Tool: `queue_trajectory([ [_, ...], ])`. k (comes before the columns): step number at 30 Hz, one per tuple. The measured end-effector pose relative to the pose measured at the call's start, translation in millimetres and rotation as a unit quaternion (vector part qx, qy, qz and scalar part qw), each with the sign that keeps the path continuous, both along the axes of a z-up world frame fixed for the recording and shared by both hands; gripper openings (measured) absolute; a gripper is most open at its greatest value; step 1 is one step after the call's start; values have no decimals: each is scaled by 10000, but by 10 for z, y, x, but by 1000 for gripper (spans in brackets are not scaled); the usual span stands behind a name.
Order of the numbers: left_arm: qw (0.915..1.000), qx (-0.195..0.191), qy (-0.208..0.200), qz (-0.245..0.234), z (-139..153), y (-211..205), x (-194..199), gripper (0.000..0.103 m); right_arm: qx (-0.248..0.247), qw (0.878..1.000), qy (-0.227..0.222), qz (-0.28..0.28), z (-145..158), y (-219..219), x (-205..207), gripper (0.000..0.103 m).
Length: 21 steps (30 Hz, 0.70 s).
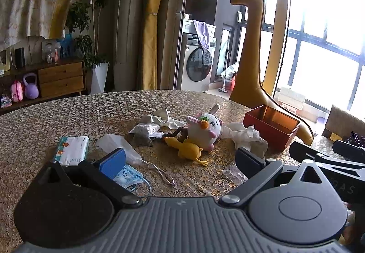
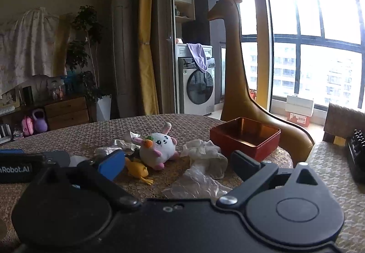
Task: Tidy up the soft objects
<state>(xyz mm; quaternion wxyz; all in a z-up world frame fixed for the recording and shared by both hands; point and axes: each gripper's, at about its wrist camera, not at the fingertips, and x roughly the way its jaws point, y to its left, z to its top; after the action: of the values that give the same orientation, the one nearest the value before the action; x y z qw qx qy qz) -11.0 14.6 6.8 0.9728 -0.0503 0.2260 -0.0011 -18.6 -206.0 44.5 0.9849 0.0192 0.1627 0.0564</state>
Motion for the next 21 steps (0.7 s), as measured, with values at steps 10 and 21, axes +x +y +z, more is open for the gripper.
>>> queue_trajectory([
  [10,10000,10,-26,0,11,-3,-22,103,-6,10000,16,42,3,-3,13,99],
  [21,10000,26,-20,5,6,-10,-26,103,-21,10000,15,39,-7,13,4,99],
])
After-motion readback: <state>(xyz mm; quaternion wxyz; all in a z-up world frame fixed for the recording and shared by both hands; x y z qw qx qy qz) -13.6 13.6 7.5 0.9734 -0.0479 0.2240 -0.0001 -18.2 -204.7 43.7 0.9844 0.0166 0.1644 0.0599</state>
